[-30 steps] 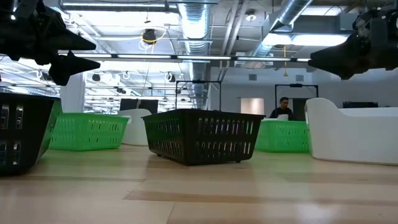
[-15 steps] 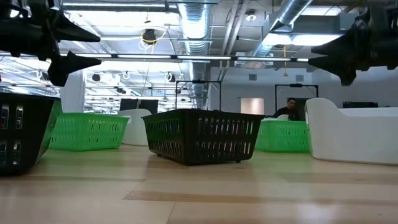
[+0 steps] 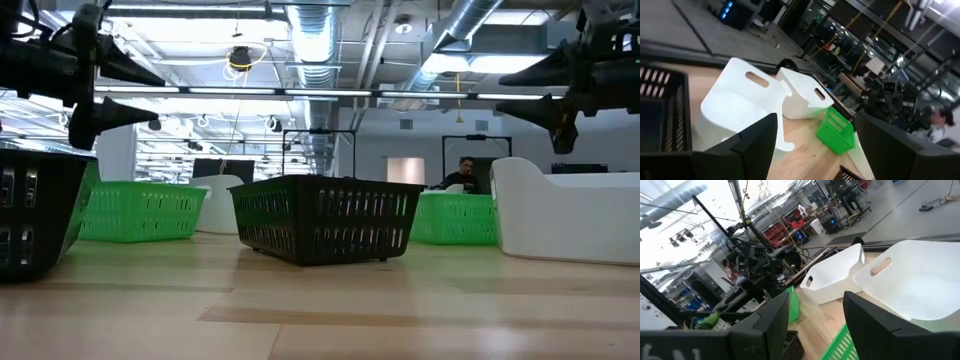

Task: Stack baskets by color
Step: Stack the bottom white bin on the top right white bin

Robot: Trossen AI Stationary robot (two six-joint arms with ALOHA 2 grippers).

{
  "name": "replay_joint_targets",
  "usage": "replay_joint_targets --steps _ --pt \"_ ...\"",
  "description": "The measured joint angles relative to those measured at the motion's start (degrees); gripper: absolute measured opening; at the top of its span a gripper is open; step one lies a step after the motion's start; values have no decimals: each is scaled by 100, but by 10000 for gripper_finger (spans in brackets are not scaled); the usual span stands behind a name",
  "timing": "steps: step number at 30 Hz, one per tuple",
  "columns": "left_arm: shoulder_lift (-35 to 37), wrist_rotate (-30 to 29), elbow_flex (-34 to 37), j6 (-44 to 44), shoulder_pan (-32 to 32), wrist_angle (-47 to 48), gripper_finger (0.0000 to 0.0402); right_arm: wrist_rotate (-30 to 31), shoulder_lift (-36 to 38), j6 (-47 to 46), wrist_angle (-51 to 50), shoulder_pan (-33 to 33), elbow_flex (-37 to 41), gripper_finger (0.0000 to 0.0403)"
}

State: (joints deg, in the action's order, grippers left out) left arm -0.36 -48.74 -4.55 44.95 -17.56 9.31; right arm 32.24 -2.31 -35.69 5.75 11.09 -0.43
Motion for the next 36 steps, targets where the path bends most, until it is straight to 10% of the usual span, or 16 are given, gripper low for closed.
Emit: replay_joint_targets --steps 9,15,24,36 --pt "0 -185 2 -503 27 -1151 256 -381 3 273 852 -34 -587 211" --pt "-154 1321 -453 -1842 195 -2985 256 -175 -350 1252 -646 -31 -2205 211" --pt "-1758 1184 -2475 -1759 210 -384 256 585 -2574 9 -4885 -132 -4557 211" --pt "-3077 592 -5038 -981 699 2914 256 -1405 -5134 -1061 -8436 -491 -6445 211"
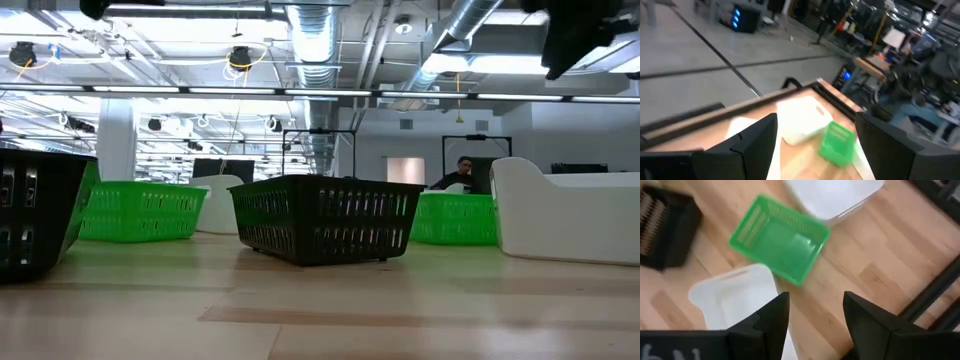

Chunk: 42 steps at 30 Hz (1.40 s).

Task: Stack baskets by color
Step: Stack the bottom white bin on the top right white bin

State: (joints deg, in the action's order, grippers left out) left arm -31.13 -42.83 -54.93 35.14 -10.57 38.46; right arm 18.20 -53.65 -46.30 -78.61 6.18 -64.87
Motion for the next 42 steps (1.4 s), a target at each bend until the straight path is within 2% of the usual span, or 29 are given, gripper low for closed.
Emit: replay_joint_targets --steps 3,6,9,14,16,19,24,31,39,42 --pt "9 244 -20 -321 166 102 256 -192 -389 129 -56 10 1 211" --pt "-72 565 -18 -584 236 611 256 -190 -758 203 -273 93 1 211" --pt "-270 735 -11 -373 308 861 256 -207 -1078 104 -335 244 3 211" --pt "-580 2255 -13 -257 323 905 256 -488 -1342 57 -261 556 3 211" --pt "-721 2585 -13 -398 275 905 256 -493 -1418 -41 -252 647 8 211" --pt "-923 2567 -11 -611 189 879 256 -656 -1481 -36 -60 750 206 211" --pt "-1150 2612 -11 -744 182 778 256 -1202 -1493 166 547 673 1060 211" --pt "-1205 2692 -11 -554 177 750 256 -1231 -1308 252 1391 415 1950 211" --pt "-1205 2173 -11 -822 180 706 256 -1228 -1233 715 1975 235 2353 211" --pt "-1207 2058 -11 -908 182 707 256 -1253 -1235 915 2139 95 2488 197"
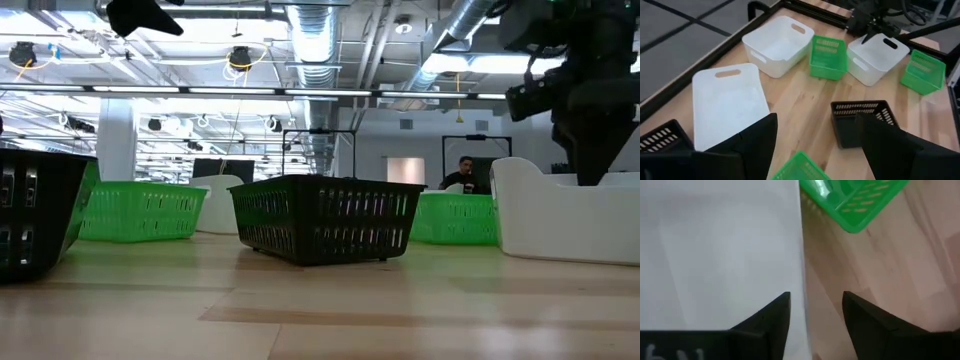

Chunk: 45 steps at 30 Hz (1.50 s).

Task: Stack baskets by color
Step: Stack the bottom white bin on the top right white bin

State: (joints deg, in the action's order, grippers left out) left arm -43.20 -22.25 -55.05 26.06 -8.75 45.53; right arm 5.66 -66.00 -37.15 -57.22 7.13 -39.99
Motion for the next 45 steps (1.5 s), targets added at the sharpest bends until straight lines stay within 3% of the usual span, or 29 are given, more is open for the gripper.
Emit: replay_joint_targets --steps 2,7,8,13,19,23,26,30,33,35,39,45 --pt "2 -115 0 49 0 -1 256 -136 0 22 42 -48 63 167" --pt "0 -446 0 165 7 1 256 -300 0 3 3 -44 123 30" --pt "0 -470 0 141 9 1 256 -312 2 -49 3 -43 120 17" --pt "0 -365 0 73 9 4 256 -313 2 -275 -12 -11 63 8" --pt "0 -356 0 146 9 6 256 -281 39 -221 -383 69 -815 4" --pt "0 -357 0 210 9 6 256 -205 42 330 -705 87 -1677 3" --pt "-4 -385 0 224 9 6 256 204 44 1039 -828 -122 -2360 2" --pt "-4 -536 0 270 9 4 256 920 1 2384 -945 -928 -3099 2" --pt "-4 -524 0 270 11 5 256 988 -102 3609 -597 -1963 -3419 1" --pt "-7 -522 0 270 11 6 256 726 -233 4392 -151 -2751 -3567 1" --pt "-7 -506 0 241 11 5 256 -427 -804 5730 477 -4146 -3959 1" --pt "-7 -500 0 228 11 4 256 -1178 -2300 6985 118 -5173 -5019 1"
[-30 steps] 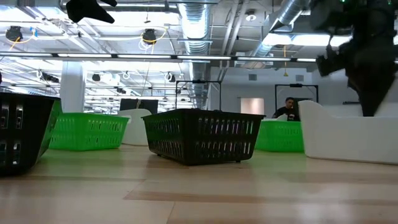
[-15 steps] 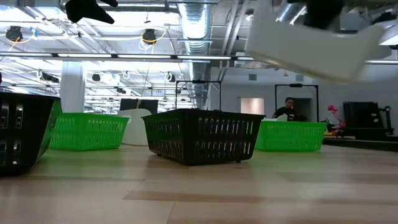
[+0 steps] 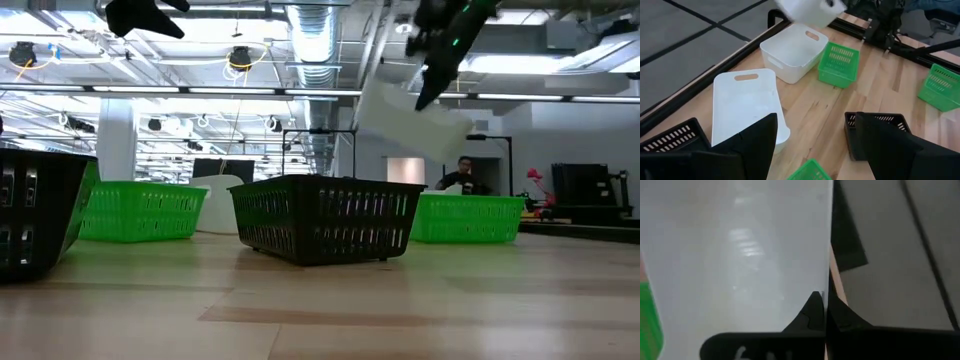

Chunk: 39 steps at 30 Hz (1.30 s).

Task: Stack baskets by color
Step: Stack the bottom white bin on the top right white bin

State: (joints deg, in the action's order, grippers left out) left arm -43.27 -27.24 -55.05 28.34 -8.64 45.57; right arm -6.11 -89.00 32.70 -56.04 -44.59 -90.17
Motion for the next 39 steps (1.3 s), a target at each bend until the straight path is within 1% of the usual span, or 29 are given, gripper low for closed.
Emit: replay_joint_targets --steps 4,8,12,15,20,23,32,39 --pt "2 2 0 -2 2 2 256 -225 -996 342 -572 -101 -815 2" --pt "2 2 0 11 2 2 256 -420 -1734 551 -1158 -77 -1427 1" --pt "2 4 0 -20 2 2 256 -518 -2252 674 -1424 -11 -1790 3" --pt "2 4 0 -20 0 4 256 -524 -2489 711 -1448 -16 -1891 5" --pt "2 17 0 88 2 4 256 -515 -2665 843 -1563 -4 -1911 3" --pt "2 17 0 110 2 6 256 -428 -2666 906 -1548 -5 -1910 6" --pt "2 15 0 190 2 6 256 -421 -2666 848 -1516 -7 -1824 9" --pt "4 67 0 190 2 6 256 -410 -2662 729 -1421 -4 -1816 38"
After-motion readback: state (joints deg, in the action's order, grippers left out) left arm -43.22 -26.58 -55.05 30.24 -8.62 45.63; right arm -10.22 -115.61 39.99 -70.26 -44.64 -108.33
